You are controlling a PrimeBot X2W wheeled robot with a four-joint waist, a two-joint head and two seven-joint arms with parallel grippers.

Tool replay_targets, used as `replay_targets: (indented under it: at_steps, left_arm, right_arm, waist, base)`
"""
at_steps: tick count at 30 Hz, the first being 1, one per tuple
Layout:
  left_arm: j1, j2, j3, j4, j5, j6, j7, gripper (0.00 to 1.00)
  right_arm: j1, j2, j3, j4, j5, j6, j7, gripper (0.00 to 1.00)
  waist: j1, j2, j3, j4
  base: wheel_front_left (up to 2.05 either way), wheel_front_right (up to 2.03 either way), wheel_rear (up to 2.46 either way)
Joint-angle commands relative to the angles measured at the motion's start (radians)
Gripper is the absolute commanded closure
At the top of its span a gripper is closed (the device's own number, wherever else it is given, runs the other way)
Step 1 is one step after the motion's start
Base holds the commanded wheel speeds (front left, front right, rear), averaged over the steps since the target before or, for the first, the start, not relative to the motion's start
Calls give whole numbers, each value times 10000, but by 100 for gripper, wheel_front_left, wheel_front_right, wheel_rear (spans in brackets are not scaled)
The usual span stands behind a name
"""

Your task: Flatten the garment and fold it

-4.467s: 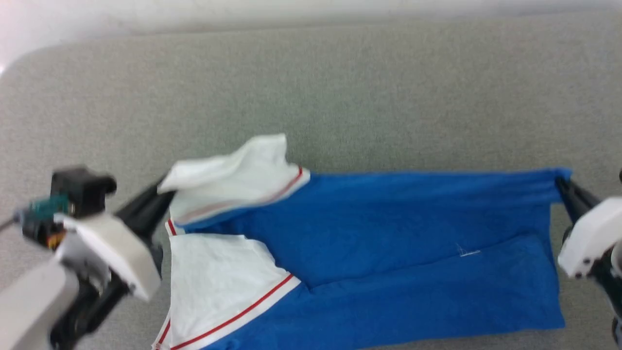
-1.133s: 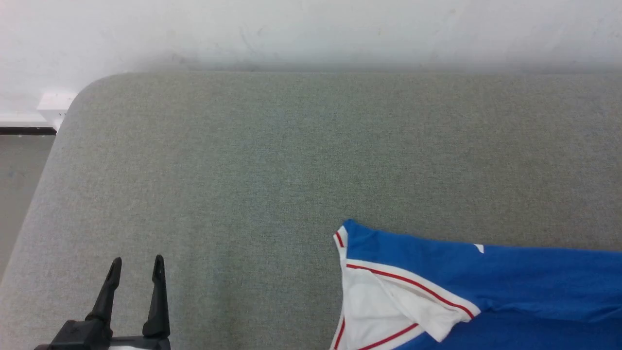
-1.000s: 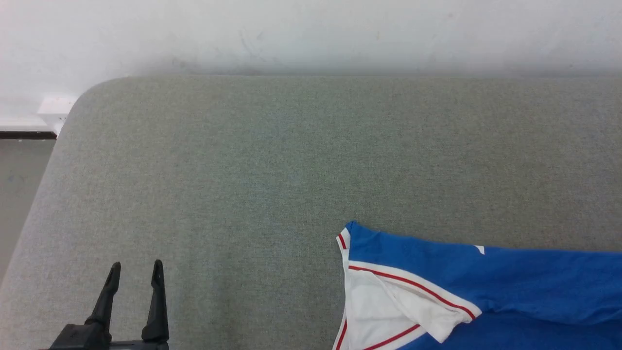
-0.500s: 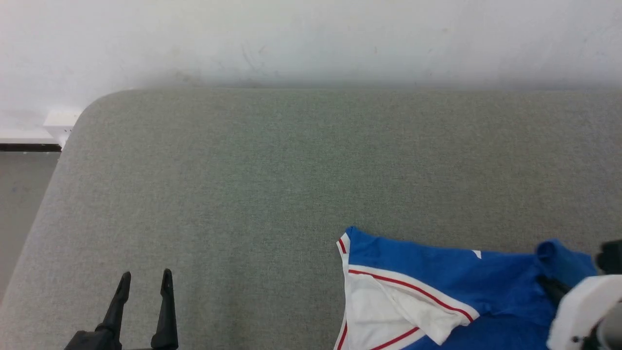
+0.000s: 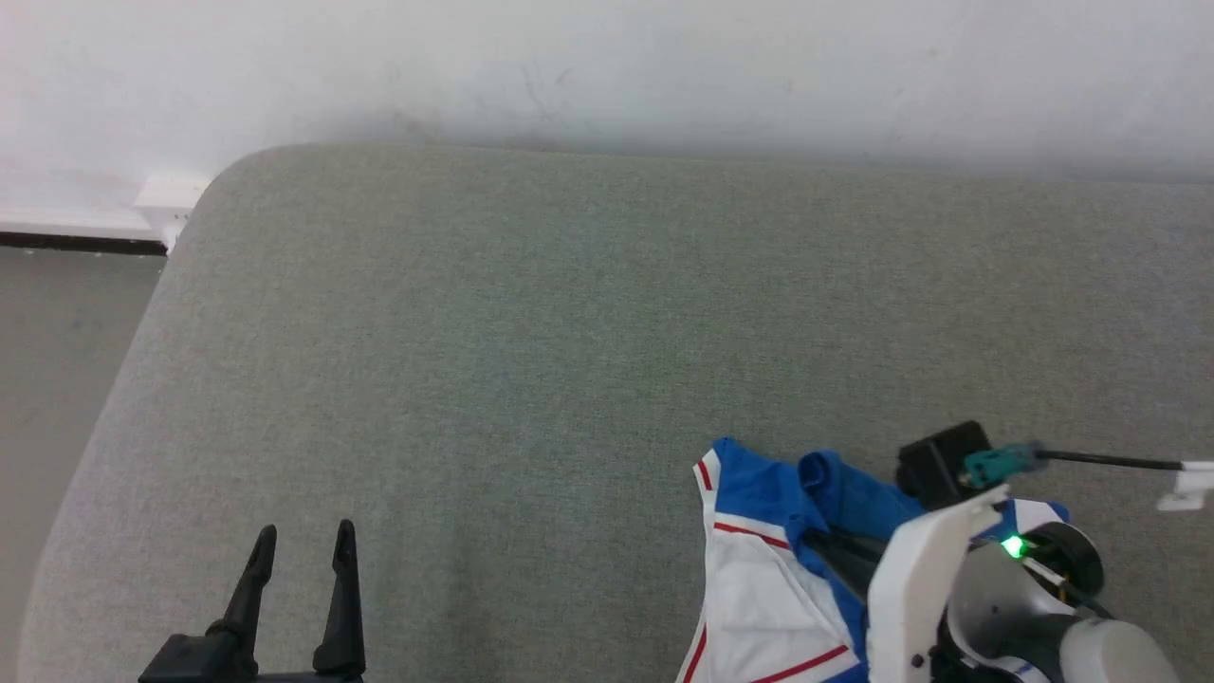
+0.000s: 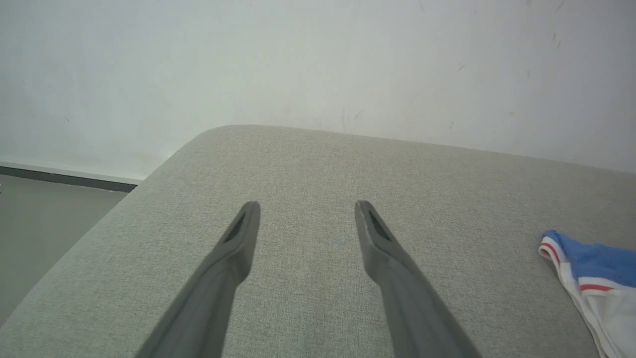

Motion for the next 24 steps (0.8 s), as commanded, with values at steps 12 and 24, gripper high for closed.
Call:
replay_targets:
  at_steps: [12,24]
  left_arm:
    - [-666,-270,-233,448,-122,-305,-52,0]
    - [-819,-399,-287,888,-141,-477,-58,0]
  right_arm:
    - [-1165,452,783,2497,-907,-7,219,100]
    - [-1803,866,662,4109,-1657,-7,97,0]
  waist:
    - [0,2,373,664]
    - [0,2,308,828]
  base:
    - [0,0,0]
    - [0,0,0]
